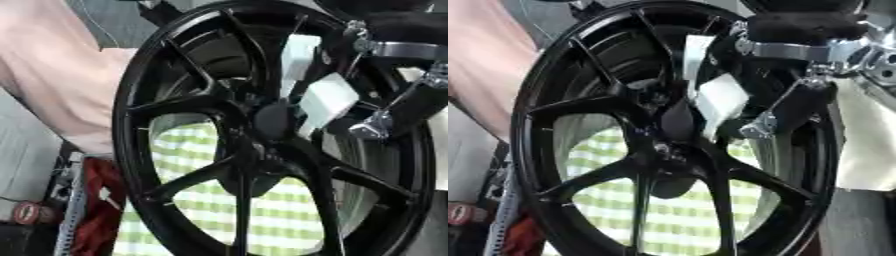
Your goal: Pull the pin out of the wheel hub.
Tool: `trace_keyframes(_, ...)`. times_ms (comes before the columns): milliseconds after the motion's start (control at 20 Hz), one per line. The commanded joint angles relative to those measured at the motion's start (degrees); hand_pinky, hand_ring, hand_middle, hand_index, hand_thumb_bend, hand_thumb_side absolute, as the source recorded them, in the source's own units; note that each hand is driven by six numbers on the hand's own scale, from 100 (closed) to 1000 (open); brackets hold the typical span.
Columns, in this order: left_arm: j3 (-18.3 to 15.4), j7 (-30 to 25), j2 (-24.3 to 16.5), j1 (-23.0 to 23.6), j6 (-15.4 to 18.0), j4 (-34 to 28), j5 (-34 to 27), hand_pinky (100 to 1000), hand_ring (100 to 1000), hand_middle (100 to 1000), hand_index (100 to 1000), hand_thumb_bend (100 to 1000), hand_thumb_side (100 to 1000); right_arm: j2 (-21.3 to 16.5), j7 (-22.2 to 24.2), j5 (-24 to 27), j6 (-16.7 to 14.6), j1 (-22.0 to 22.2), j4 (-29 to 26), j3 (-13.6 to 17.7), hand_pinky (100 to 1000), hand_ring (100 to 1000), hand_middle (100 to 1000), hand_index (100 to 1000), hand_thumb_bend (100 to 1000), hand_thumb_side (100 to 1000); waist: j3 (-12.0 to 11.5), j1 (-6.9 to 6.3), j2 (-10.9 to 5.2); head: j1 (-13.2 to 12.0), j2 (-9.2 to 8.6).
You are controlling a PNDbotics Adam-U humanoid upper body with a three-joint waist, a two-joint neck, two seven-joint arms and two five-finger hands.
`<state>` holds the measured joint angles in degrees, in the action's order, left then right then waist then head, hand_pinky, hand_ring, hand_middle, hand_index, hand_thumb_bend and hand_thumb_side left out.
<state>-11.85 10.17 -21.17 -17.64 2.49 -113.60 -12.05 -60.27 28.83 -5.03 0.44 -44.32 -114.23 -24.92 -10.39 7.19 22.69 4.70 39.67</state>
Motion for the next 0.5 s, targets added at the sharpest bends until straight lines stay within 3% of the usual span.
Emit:
trace_keyframes(50,-0.3,0.0,-0.7,-0.2,0.0,-1.0,-0.2,855,664,648,809,100,837,-1.0,-0.3,1.1,0.8,-0.9,-0.4,1.6,572,495,368,485,387,100,0.1,-0.31,-1.61,-0.1,-0.36)
trace_keyframes(500,-0.4,0.0,-0.8,0.0,-0.3,-1.0,-0.4,856,668,649,809,100,838,-1.2,-1.0,4.8,2.3,-1.0,-0.4,4.7,547,480,343,452,398,100,0.6,0.03,-2.32,-0.6,-0.72)
